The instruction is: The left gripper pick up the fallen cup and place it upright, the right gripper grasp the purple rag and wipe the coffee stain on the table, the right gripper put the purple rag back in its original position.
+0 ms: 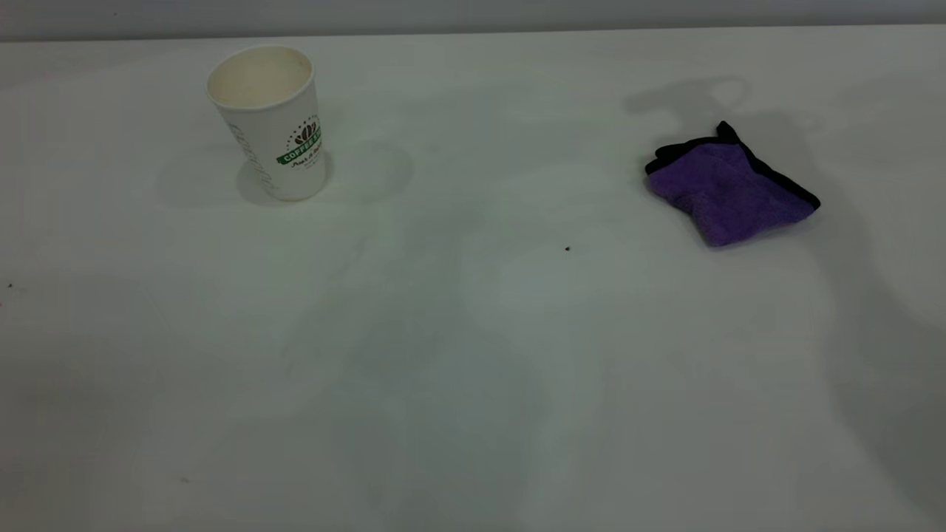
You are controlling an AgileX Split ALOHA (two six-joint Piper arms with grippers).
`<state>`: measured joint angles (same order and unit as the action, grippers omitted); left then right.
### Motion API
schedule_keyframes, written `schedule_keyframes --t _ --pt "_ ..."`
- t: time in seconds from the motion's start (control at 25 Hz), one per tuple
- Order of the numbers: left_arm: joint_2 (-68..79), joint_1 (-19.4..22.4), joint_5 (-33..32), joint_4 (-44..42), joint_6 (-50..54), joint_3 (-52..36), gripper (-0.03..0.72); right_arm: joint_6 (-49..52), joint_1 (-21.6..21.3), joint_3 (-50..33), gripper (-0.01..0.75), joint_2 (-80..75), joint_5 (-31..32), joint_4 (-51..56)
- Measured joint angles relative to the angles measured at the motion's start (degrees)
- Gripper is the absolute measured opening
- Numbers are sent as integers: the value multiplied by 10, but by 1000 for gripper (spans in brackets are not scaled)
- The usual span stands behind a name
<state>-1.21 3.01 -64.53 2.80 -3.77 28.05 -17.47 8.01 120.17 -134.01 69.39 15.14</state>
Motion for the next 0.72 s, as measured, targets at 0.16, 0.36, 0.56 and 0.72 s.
schedule_keyframes --t 0.16,0.36,0.56,0.72 --pt "0 0 0 0 0 0 554 34 0 -34 522 111 5 2" --pt "0 0 0 0 0 0 554 65 0 -155 521 275 7 2" --pt "0 0 0 0 0 0 554 67 0 -338 497 445 11 -16" --pt "0 0 0 0 0 0 554 81 0 -475 494 578 14 -54"
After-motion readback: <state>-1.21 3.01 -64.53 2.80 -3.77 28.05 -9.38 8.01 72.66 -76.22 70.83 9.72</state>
